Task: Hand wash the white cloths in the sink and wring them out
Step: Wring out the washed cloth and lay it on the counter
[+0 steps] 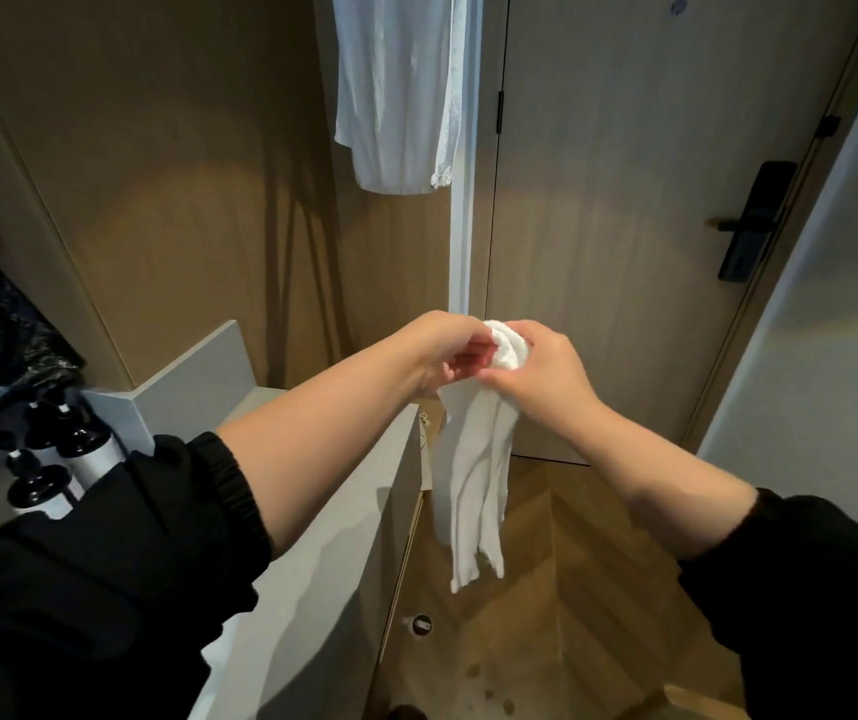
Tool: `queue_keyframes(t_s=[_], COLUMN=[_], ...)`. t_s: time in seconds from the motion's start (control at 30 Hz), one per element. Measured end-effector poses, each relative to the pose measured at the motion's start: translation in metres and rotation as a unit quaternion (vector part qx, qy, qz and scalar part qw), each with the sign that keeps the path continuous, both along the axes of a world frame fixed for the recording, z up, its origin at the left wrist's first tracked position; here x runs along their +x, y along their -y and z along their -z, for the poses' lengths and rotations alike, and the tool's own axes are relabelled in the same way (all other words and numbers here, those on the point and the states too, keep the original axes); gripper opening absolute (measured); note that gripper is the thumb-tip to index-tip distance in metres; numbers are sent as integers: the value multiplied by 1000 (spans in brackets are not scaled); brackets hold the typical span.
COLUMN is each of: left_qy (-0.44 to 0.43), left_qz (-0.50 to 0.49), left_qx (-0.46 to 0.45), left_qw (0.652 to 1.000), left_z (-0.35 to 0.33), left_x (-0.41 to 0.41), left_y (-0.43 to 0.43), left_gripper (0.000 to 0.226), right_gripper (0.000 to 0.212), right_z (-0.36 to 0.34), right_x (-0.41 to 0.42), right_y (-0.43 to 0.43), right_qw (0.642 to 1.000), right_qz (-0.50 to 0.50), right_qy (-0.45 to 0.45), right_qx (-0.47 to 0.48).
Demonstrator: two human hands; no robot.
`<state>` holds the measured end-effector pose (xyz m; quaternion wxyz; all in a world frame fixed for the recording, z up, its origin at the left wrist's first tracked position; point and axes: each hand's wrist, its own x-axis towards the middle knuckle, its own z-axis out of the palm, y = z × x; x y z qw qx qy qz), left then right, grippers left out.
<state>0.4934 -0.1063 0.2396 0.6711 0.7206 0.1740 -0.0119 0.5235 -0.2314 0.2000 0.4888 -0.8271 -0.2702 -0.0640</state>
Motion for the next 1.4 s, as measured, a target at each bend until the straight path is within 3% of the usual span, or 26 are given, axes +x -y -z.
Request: queue_keyframes(t_s=[0.07,0.13,0.2,0.27,0.33,0.5,0.6,0.67,0.73,0.8,0.9,1.0,1.17,1.3,1.4], left_qy=[3,39,72,44,14,-23,-14,9,49,92,120,112,154,95,38], left_qz=[-6,-28,55,172,215,272,234,197,139,46,-73,-105,-136,-136,-161], left_qx=[136,225,235,193,145,127,78,58,36,41,25,46,54,30,69], left_qw=[991,973,968,965,966,954,969,979,988,994,990,987,977,986,984], left_z=[1,5,14,31,49,69,73,71,65,55,33,11,-17,-50,-75], left_x=[-4,-9,-19,-27,-27,-31,-38,-43,-50,-53,-56,-62,-63,-53,-43], left_y=[-14,-37,-56,-64,-69,-86,-89,-93,-99,-108,-121,-135,-166,-198,-232], left_gripper=[12,26,53,88,106,74,77,59,27,10,6,5,6,13,23], right_gripper=[30,28,33,39,40,34,33,37,42,43,40,37,34,33,35], right_z=[2,3,0,-5,-10,-12,-12,-14,-17,-21,-30,-39,-57,-83,-100], right_x=[16,27,28,27,27,23,17,15,16,20,25,26,31,54,80], right_y=[9,19,22,20,18,18,15,12,6,-7,-32,-59,-113,-158,-197], right_qw=[995,975,953,930,909,873,838,824,839,879,932,969,970,954,956], right_qz=[-33,-104,-170,-230,-280,-362,-400,-401,-367,-280,-142,-90,-56,-52,-59], right_qy=[-78,-170,-227,-267,-293,-320,-352,-369,-359,-330,-257,-161,-63,-107,-142], right_qx=[47,94,106,106,96,71,118,158,178,199,211,165,230,276,249])
